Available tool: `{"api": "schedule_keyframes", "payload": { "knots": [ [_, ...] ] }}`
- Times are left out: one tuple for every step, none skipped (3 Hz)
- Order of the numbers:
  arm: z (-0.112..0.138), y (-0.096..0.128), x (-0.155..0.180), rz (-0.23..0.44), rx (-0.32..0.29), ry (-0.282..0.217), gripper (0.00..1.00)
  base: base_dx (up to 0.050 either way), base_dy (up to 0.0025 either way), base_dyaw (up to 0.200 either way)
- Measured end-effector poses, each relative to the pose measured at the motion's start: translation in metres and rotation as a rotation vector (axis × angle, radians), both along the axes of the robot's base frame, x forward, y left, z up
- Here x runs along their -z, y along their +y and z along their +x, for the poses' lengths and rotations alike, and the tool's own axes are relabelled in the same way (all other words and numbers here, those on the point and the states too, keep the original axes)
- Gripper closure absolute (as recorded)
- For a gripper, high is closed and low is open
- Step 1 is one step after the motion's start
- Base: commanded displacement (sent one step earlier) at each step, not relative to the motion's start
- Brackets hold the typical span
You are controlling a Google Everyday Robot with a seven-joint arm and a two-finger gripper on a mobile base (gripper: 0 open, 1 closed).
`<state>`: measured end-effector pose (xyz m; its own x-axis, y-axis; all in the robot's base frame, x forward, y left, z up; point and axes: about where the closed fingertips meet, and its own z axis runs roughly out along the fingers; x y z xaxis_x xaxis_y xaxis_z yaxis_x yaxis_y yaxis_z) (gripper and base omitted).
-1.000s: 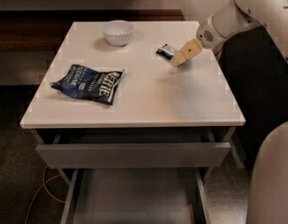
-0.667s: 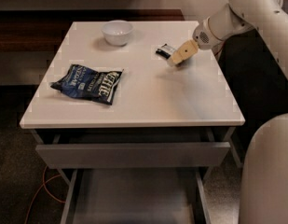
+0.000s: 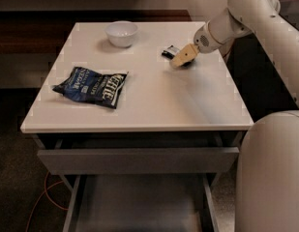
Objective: Place rxbar blueberry into middle drawer
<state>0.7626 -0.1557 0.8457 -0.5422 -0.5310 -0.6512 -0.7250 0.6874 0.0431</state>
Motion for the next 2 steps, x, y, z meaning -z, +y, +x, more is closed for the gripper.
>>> {"api": "schedule_keyframes", "payload": {
  "knots": [
    [0.0025, 0.0017, 0.0064, -0.002, -0.002, 0.016, 0.45, 0.0, 0.0, 0.0],
    [0.0006, 0.0053, 0.0052, -0.001, -0.018, 0.019, 0.68, 0.0, 0.0, 0.0]
  ]
}}
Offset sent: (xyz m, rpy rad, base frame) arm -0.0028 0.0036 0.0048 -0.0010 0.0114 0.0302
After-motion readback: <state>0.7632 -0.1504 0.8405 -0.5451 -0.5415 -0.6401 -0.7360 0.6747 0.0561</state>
